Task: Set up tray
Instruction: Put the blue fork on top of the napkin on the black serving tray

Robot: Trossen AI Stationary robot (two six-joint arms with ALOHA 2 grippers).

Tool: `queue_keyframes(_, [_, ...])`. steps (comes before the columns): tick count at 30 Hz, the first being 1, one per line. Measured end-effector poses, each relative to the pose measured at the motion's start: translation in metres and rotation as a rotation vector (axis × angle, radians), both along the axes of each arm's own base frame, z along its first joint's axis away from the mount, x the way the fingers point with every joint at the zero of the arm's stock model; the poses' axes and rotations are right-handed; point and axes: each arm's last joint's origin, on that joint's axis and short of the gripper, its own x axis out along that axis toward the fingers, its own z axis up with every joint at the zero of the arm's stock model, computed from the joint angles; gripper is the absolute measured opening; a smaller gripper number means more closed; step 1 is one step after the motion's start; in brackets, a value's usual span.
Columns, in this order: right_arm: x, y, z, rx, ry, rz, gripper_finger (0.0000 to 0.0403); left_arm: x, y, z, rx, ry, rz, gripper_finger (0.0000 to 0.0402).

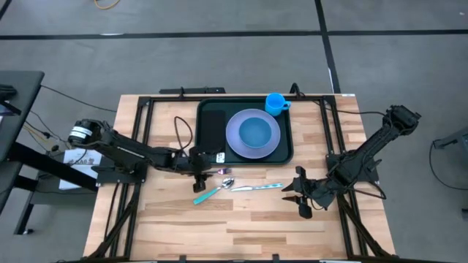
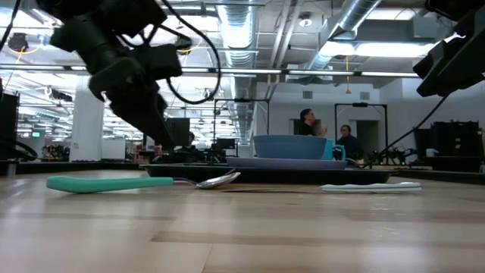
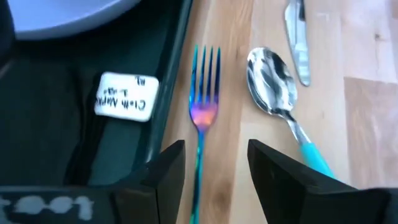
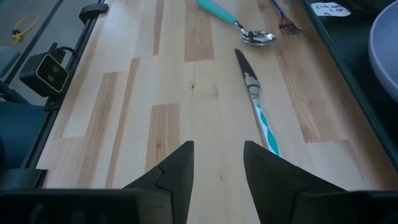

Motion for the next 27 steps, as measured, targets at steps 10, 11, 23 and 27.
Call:
queue_keyframes(10, [0.0,0.0,0.0,0.001,0.002,0.0,0.0131,0.023,0.0,-0.001,0.054,0.168,-0.042,0.0164])
queue_keyframes(11, [0.0,0.0,0.0,0.002,0.003,0.002,0.0131,0.023,0.0,-0.001,0.053,0.169,-0.043,0.0164])
queue_keyframes(23, [0.005,-0.002,0.003,-0.029,-0.043,0.022,0.0131,0.021,0.011,-0.003,-0.003,0.212,-0.021,0.0164])
queue_keyframes(27, [0.012,-0.003,0.01,-0.058,-0.128,0.033,0.0131,0.021,0.01,-0.003,-0.006,0.214,-0.024,0.0164])
